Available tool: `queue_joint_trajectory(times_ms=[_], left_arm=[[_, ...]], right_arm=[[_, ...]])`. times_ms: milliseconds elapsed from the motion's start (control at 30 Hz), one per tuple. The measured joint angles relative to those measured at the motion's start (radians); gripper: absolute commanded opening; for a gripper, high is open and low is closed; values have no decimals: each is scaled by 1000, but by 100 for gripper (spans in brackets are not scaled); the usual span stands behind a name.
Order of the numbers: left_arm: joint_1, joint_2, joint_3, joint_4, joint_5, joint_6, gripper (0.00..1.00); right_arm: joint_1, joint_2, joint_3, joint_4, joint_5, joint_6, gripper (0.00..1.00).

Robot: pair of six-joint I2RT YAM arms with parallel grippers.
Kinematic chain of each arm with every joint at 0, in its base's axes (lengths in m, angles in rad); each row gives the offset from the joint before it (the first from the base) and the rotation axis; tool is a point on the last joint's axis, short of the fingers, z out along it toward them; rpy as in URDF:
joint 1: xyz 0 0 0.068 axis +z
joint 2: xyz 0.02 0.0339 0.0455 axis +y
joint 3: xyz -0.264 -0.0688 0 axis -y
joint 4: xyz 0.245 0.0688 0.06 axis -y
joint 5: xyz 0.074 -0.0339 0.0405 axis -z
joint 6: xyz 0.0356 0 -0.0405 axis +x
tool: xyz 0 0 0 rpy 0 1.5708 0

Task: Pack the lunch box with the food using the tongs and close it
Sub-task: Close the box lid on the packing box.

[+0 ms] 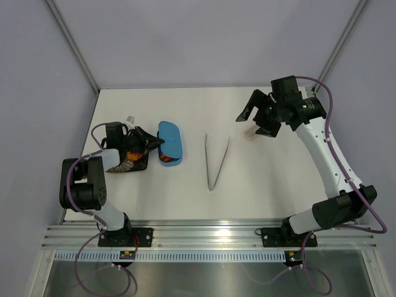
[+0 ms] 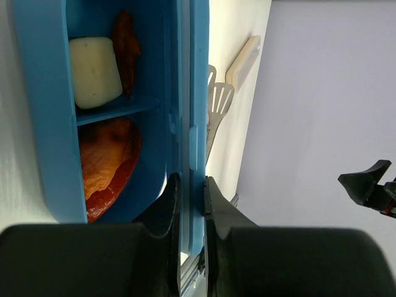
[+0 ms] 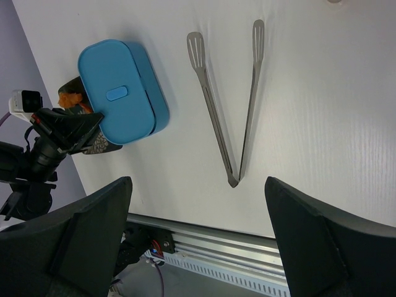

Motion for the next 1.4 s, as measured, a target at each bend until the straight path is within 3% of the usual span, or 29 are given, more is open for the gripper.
queue_joint_trajectory(times_ms=[167, 467, 700, 1400], left_arm=[[0, 0, 24, -61, -5, 47, 6], [0, 0, 48, -180, -49, 111, 41], [0, 0, 48, -249, -89, 138, 48], [0, -52, 155, -497, -185, 278, 52]], right_arm=[[0, 16, 19, 4, -8, -7, 96], [0, 44, 34, 19, -20, -11, 96], [0, 50, 34, 22, -33, -18, 96], [0, 43, 29, 25, -35, -16, 96]])
